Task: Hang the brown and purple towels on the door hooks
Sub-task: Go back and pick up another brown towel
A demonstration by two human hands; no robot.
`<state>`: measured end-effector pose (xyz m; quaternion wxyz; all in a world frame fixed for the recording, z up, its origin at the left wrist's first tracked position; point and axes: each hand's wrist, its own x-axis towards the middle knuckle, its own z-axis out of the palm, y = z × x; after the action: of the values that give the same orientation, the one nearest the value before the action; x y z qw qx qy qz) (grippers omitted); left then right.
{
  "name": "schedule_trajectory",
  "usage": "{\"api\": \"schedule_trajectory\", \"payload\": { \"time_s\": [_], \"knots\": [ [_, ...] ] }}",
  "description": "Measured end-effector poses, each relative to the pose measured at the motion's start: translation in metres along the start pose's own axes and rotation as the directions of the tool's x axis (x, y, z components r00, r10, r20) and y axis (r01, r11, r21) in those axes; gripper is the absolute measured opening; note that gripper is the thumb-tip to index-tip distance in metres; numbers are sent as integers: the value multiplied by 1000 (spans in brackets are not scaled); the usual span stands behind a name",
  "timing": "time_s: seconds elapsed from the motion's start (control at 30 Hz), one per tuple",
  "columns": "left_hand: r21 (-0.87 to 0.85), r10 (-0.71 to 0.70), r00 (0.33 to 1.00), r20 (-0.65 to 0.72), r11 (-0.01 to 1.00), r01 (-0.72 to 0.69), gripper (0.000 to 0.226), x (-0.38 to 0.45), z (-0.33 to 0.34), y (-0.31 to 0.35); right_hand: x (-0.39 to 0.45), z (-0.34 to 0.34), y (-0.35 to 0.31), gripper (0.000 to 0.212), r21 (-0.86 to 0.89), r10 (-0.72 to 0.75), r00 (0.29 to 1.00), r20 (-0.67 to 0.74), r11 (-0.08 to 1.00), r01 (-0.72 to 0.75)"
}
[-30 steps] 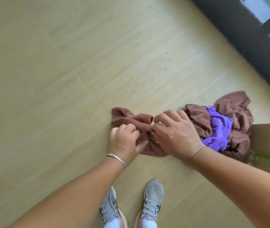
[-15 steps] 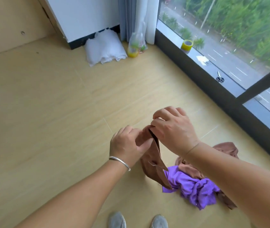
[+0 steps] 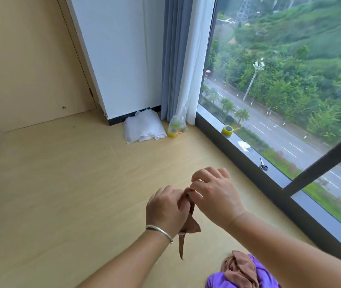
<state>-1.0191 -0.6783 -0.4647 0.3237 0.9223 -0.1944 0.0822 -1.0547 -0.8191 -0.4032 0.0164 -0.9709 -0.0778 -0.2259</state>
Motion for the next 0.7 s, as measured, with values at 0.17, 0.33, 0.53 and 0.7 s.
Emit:
{"api": "schedule_trajectory", "payload": {
  "time_s": [0.17,0.33,0.53,0.7],
  "knots": [
    [15,-50,999,14,999,50,9,9,-46,-15,27,-37,-16,12,-20,-37,999,-28,999,36],
    [274,-124,979,162,959,76,15,1,-91,-59,47,-69,-38,12,-21,-39,997,-63,999,37],
    [516,-188,935,300,857,6,30,-31,-146,-129,51,-92,-41,8,3,3,999,-35,1000,-2],
    [639,-283,897,340,769,0,31,-60,-182,-168,37,-85,-39,9,-184,-106,975,195,972,143]
  ]
}}
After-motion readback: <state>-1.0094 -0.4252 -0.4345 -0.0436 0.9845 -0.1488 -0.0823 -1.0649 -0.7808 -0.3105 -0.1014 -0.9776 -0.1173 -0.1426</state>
